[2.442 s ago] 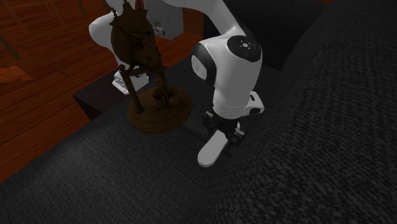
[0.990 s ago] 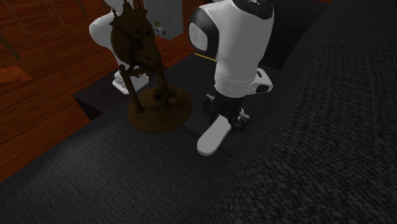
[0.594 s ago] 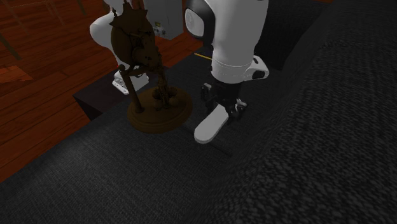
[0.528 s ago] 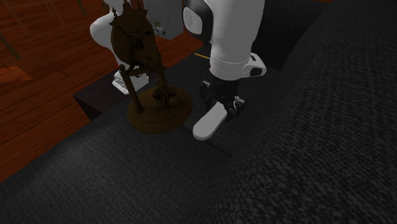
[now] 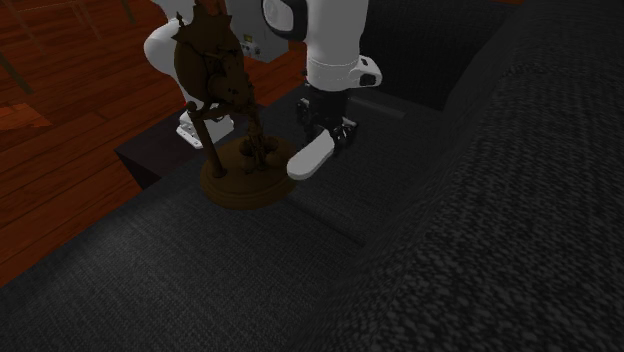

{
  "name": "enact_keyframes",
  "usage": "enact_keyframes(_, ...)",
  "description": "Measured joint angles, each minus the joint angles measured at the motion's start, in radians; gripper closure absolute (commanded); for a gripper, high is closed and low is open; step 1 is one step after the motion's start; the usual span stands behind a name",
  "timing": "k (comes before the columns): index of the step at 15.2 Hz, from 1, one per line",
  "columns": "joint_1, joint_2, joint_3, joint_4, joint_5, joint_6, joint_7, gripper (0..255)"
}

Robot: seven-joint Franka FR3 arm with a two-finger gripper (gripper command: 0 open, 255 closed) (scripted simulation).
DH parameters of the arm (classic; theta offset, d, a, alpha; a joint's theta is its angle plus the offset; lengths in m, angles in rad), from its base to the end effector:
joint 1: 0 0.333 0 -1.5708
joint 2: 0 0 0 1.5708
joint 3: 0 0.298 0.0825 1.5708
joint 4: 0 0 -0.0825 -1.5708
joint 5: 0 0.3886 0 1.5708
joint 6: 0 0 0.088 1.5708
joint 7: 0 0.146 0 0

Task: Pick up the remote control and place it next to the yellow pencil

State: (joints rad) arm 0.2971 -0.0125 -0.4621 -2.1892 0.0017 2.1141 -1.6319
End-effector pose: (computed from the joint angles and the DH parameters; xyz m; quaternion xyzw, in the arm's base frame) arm 0.5168 -0.0859 0.3266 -0.7427 -0.6688 0.0172 0.0272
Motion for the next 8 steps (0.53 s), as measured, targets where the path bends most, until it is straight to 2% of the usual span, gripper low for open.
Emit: enact_keyframes(8,0.043,-0.266,0.098,-0.266,-0.097,0.016,0.21,255)
